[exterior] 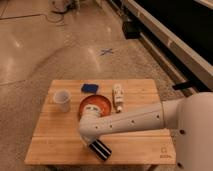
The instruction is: Place the eraser in the ceramic cup
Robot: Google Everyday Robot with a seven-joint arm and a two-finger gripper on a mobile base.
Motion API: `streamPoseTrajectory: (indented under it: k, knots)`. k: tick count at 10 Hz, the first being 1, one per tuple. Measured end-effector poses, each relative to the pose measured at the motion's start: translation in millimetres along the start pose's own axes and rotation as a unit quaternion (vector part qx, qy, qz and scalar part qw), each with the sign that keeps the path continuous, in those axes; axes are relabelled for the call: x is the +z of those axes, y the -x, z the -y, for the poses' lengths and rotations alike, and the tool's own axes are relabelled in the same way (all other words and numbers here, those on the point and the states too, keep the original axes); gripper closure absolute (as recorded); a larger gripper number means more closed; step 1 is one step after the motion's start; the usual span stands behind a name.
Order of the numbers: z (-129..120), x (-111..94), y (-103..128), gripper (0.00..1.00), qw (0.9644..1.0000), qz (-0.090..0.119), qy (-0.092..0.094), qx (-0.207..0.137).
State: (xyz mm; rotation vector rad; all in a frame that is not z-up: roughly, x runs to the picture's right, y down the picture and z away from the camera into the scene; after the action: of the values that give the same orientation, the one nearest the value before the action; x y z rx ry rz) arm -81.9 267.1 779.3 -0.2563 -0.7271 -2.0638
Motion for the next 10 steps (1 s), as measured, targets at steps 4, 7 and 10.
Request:
streamPoseTrajectory:
  k: [4, 7, 10]
  knots:
    - [-8, -36, -13, 1.00, 0.9997, -0.020, -0.011, 0.012]
    - [-10, -66, -33, 1.00, 0.9981, -0.046, -0.035, 0.023]
    - [-22, -92, -65, 1.00, 0.9938, -0.075, -0.068, 0.046]
